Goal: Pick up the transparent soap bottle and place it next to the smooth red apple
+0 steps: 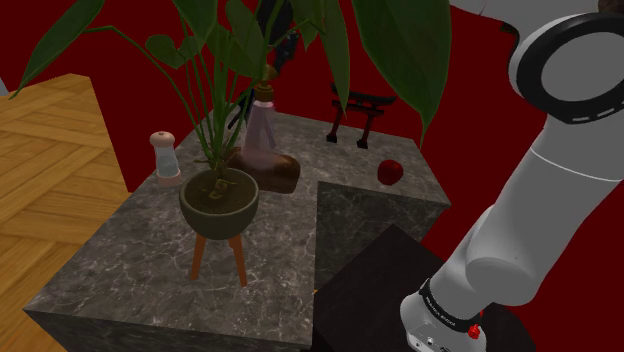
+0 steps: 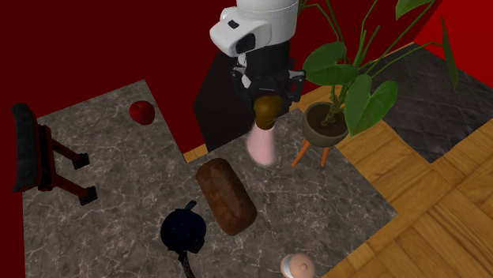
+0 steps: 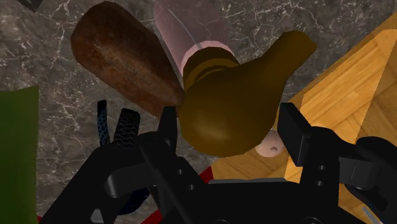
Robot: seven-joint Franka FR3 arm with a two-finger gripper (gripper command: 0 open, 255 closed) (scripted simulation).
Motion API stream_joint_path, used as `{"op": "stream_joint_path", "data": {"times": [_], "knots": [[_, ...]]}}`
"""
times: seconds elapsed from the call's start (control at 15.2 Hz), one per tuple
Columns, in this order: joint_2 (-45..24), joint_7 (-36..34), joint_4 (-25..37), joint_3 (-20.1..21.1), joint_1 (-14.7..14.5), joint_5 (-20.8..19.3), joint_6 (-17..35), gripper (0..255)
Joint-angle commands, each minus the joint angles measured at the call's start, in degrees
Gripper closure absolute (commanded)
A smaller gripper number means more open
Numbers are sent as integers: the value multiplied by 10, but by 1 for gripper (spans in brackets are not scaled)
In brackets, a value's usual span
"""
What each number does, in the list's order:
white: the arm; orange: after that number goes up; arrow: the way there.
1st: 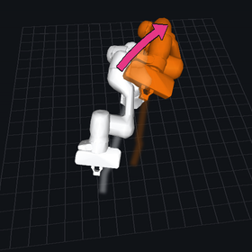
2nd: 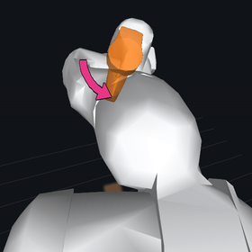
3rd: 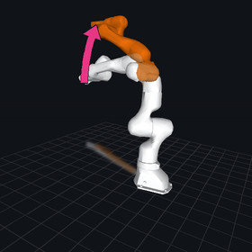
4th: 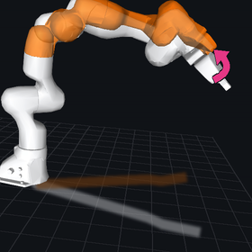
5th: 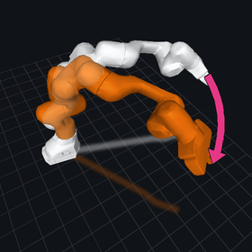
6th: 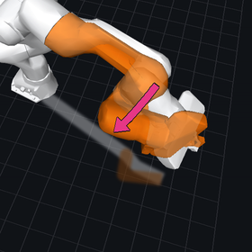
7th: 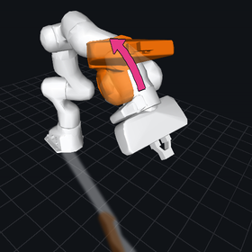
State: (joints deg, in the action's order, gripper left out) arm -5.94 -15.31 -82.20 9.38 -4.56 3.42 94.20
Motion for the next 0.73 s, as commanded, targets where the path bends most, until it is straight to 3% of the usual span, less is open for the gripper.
{"op": "stream_joint_path", "data": {"times": [0.0,0.66], "knots": [[18,20,-21,-9,12,6,1,255],[89,157,-103,-76,81,26,1,255]]}}
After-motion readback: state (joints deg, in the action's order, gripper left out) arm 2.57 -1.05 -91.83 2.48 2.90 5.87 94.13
